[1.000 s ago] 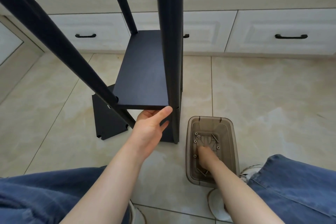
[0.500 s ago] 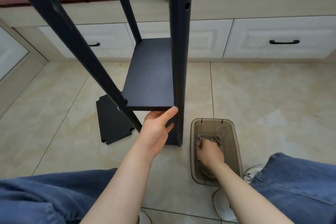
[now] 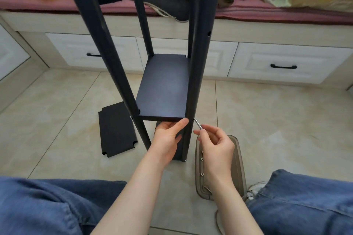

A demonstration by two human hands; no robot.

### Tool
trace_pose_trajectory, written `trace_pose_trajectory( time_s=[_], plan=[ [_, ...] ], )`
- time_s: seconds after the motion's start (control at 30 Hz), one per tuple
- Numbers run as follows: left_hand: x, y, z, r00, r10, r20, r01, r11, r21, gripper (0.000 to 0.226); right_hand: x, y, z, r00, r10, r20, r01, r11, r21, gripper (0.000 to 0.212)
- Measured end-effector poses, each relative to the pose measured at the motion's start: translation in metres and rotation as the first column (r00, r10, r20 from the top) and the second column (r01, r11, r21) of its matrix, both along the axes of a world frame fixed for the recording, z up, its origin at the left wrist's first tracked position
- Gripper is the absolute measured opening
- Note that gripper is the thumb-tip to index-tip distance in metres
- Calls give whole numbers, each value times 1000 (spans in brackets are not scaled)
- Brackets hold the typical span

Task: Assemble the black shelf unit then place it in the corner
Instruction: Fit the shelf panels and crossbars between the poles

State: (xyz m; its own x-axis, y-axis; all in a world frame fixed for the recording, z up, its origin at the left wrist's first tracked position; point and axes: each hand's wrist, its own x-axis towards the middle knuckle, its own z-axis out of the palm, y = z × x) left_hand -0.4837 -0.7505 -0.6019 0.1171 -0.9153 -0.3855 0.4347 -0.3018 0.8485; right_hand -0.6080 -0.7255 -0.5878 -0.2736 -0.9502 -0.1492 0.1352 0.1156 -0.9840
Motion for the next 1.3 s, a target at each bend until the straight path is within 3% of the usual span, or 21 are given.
trace_pose_trajectory(
  time_s=[0.33, 0.8, 0.93, 1.07, 1.17, 1.3],
  plan=[
    [-1, 0, -4, 1000, 23, 4, -23, 999, -28, 17, 5, 3, 8, 999, 40, 0, -39, 998, -45, 11],
    [-3, 0, -4, 999, 31, 15, -30, 999, -39, 26, -1, -6, 3, 994, 102, -28, -104, 991, -80, 12],
    [-4, 0, -2, 1000, 30, 5, -30, 999, -46, 42, -2, -12, 2, 990, 135, -26, -137, 989, -53, 12],
    [-3, 0, -3, 1000, 21, -9, -21, 999, -44, 35, -3, -16, 2, 986, 166, 8, -166, 986, -20, 10],
    [-2, 1, -2, 1000, 4, -20, -5, 998, -63, 44, -4, -18, 1, 986, 163, -48, -163, 987, -8, 9],
    [-3, 2, -2, 999, 21, -47, -25, 997, -77, 41, -6, -20, 3, 979, 148, -138, -157, 986, -51, 11]
  ],
)
